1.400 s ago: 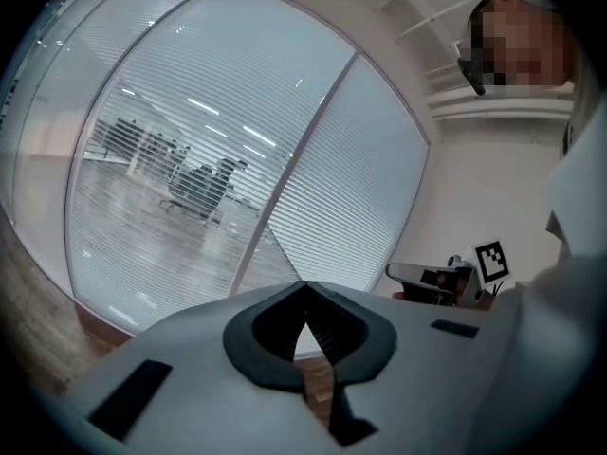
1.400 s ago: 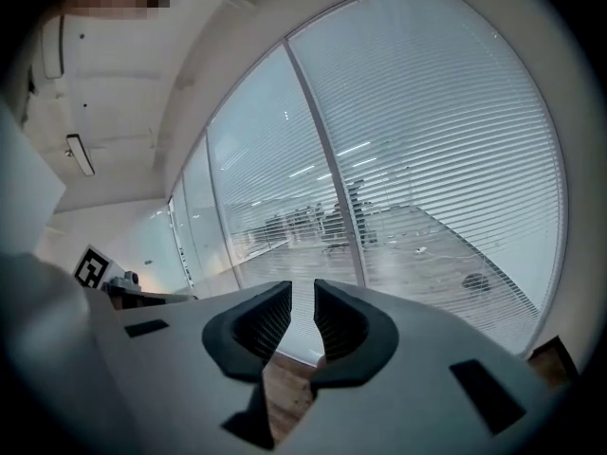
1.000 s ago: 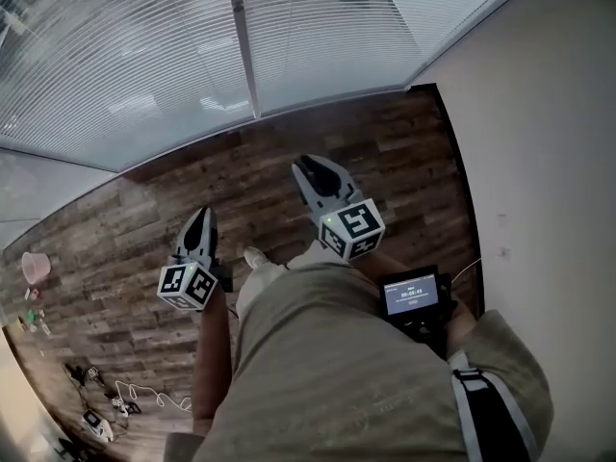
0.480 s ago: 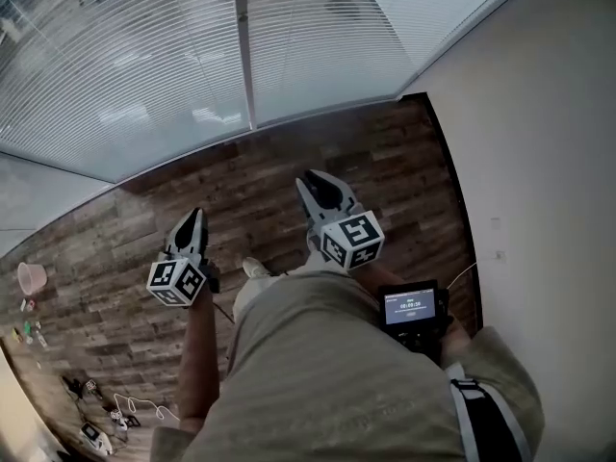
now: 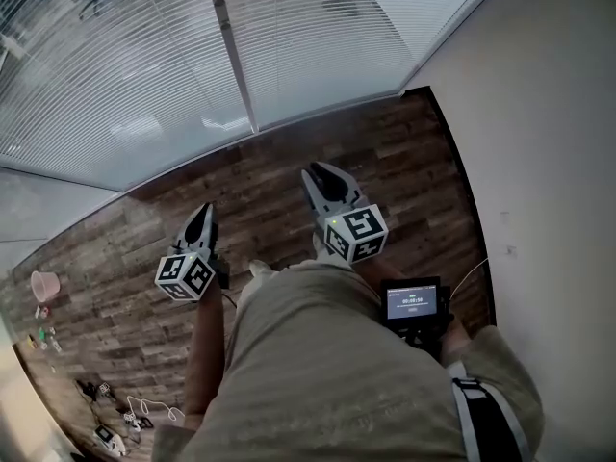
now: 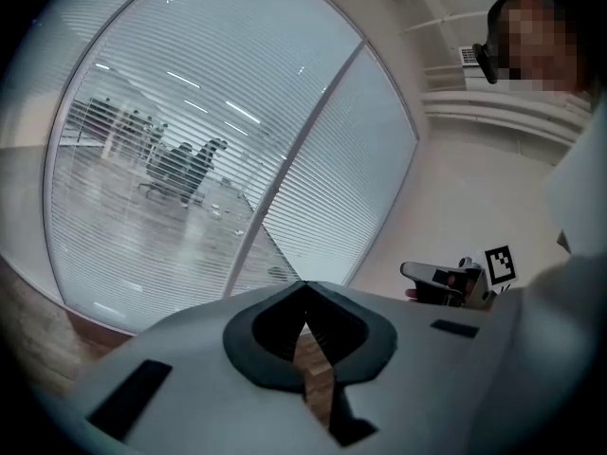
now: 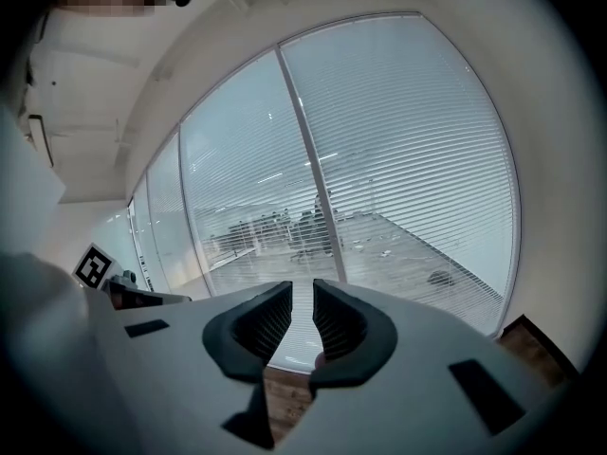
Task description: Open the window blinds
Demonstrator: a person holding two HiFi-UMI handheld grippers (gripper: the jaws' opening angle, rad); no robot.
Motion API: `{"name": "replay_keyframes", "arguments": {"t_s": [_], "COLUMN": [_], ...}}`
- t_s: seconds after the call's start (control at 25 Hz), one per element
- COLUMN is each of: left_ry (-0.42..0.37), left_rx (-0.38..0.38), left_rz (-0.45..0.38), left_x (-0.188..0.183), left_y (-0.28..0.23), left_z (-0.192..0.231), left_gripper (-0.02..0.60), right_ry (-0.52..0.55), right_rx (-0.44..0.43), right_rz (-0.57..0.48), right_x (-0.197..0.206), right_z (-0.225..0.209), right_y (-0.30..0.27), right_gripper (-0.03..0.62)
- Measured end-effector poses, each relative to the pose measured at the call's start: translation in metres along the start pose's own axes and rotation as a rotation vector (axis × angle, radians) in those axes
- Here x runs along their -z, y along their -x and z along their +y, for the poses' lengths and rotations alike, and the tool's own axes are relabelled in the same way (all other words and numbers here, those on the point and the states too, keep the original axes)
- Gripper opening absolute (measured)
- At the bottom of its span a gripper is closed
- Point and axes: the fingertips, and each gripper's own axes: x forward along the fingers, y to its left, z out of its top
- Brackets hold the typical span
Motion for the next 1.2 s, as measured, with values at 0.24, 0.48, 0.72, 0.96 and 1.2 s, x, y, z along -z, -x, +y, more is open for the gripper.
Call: {"name": "replay_keyframes", "arguments": {"t_s": [0.24,0.48,0.72,0.96,1.2], "left_ry": [0.004,0.01,0.02,0.083,0.127], "left_rx": [-0.012,-0.012,0.011,0.059,0.093], "left_rz": [0.023,0.041,0.065,0.077,0.05], "left_x": [0.005,0.021,0.03,0.039,0.034], "left_y": [-0.012,-0.023,-0.039,-0.059,-0.08], "left_z": [-0.003,-0.018,-0.043,-0.07,-0.107], "left_gripper": [0.015,0.015,0.015,0.015,0.015], "right_ry": [0.009,0.079,0.058,0.022,-0.011], "right_rx": [-0.006,-0.035,-0.076,-0.118,-0.103], "right_rz": [-0.001,0.058,0.062,0.058,0.057], "right_x": [-0.002,0.012,0.013,0.018,0.018], "right_z": [-0.011,-0.015,-0.021,-0.025,-0.054], "right_y": [0.0,0.012,0.017,0.027,0.051], "right_gripper": [0.058,0.029,0.02,0.011,0.008]}}
